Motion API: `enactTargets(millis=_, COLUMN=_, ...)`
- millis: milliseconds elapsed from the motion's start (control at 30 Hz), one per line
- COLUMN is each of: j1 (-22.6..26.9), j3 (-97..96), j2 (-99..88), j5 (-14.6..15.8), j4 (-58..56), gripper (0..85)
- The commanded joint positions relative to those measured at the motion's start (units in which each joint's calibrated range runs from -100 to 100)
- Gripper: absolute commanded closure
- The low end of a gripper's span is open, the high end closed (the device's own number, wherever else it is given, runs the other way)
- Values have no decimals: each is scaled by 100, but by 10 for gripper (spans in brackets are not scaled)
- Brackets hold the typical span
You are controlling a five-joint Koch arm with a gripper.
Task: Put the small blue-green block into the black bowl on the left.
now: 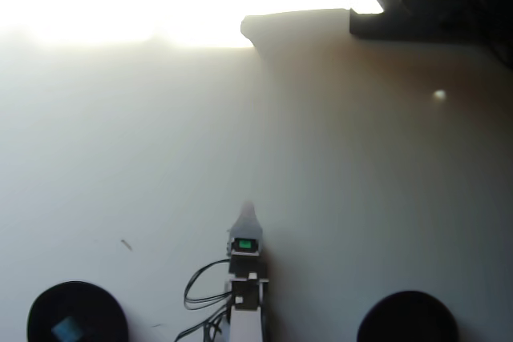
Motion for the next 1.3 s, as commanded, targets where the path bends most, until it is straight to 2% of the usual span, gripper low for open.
enactTargets(millis=0, j1=-98, j3=-92, j2=227, j5=-10, j4=203, gripper=391)
enactTargets(millis=367, j1=-107, j3=-101, j2=848, j5=-20, j4=236, gripper=388)
enactTargets(millis=667, j1=-34, j3=0, j2=2519, j5=-39, j4=925, gripper=383)
enactTargets(millis=1267, j1=-24, j3=10, j2=2530, j5=-63, j4=917, gripper=363)
